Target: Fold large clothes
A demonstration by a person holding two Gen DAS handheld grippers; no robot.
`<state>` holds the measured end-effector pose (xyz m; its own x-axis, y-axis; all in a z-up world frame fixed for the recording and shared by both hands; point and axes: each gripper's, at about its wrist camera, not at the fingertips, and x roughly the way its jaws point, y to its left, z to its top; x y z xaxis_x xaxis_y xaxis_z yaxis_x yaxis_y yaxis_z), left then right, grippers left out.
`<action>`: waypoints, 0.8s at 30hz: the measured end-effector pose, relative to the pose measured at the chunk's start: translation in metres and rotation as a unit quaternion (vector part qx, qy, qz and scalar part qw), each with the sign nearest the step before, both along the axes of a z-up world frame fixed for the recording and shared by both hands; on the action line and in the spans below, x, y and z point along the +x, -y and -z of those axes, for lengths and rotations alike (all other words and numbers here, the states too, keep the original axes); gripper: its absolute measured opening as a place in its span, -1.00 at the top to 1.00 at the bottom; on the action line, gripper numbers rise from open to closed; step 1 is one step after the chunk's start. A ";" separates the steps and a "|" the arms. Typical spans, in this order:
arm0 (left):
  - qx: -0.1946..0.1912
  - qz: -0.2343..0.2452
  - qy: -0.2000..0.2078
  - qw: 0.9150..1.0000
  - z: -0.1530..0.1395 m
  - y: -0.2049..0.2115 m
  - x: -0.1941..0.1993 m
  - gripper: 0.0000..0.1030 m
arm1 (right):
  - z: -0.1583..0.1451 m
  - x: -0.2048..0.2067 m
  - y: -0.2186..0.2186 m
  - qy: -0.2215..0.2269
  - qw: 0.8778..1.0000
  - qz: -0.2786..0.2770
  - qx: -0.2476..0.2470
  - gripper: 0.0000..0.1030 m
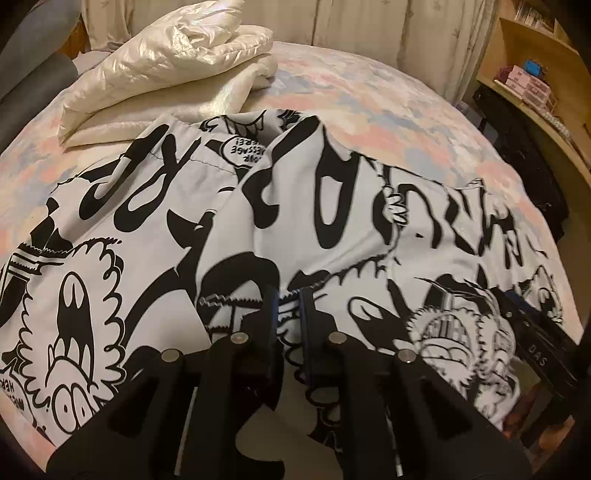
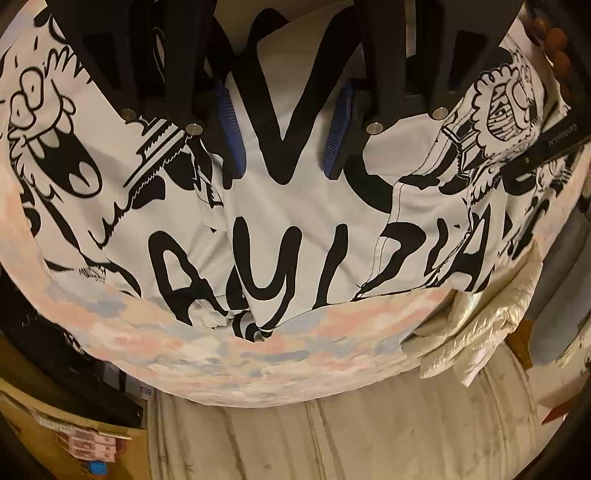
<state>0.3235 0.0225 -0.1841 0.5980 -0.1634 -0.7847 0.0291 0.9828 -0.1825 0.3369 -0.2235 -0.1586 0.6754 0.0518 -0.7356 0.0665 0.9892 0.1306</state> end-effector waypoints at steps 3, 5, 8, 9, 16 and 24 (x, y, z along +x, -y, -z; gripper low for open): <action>-0.011 0.003 0.002 1.000 -0.009 -0.001 -0.009 0.60 | -0.002 -0.004 0.006 -0.005 1.000 0.006 0.029 0.14; -0.020 0.006 0.007 1.000 -0.018 -0.004 -0.018 0.52 | -0.004 -0.007 0.010 -0.006 0.999 0.012 0.050 0.14; -0.024 0.004 0.017 1.000 -0.034 -0.008 -0.034 0.43 | -0.010 -0.020 0.014 -0.013 0.996 0.028 0.086 0.14; -0.022 0.001 0.020 1.000 -0.039 -0.009 -0.040 0.40 | -0.013 -0.025 0.014 -0.013 0.995 0.031 0.091 0.14; -0.016 -0.008 0.030 0.999 -0.071 -0.023 -0.088 0.33 | -0.049 -0.077 -0.001 -0.010 0.997 0.029 0.067 0.12; -0.020 -0.024 0.036 0.999 -0.100 -0.036 -0.145 0.33 | -0.094 -0.157 -0.020 0.025 0.999 0.012 0.045 -0.02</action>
<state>0.1784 0.0582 -0.0843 0.6609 -0.1644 -0.7323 -0.0026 0.9752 -0.2214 0.1799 -0.2036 -0.0641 0.7128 0.0998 -0.6943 0.0804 0.9717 0.2222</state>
